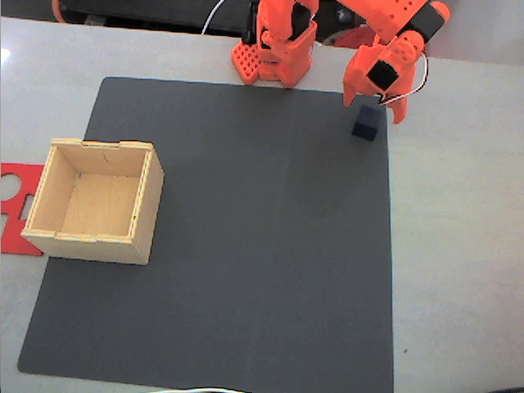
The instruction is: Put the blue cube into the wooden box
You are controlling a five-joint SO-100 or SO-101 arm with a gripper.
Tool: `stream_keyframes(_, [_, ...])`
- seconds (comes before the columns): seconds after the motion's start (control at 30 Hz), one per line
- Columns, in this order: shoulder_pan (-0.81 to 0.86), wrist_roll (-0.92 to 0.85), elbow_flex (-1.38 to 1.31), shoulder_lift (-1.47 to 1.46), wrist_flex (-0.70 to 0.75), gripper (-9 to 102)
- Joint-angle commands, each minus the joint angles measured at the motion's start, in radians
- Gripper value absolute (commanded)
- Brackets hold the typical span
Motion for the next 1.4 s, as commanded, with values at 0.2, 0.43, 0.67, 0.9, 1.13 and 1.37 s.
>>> stream_keyframes(0.2, [0.002, 0.002, -0.026, -0.08, -0.048, 33])
stream_keyframes(0.43, [0.003, -0.003, -0.035, -0.184, -0.133, 21])
stream_keyframes(0.67, [0.02, -0.014, -0.055, -0.241, -0.175, 0])
stream_keyframes(0.9, [0.25, -0.028, -0.288, -0.112, 0.028, 0])
stream_keyframes(1.13, [0.767, -0.12, -0.782, 0.003, 0.198, 0])
stream_keyframes(1.37, [1.193, -0.195, -0.736, 0.195, -0.069, 0])
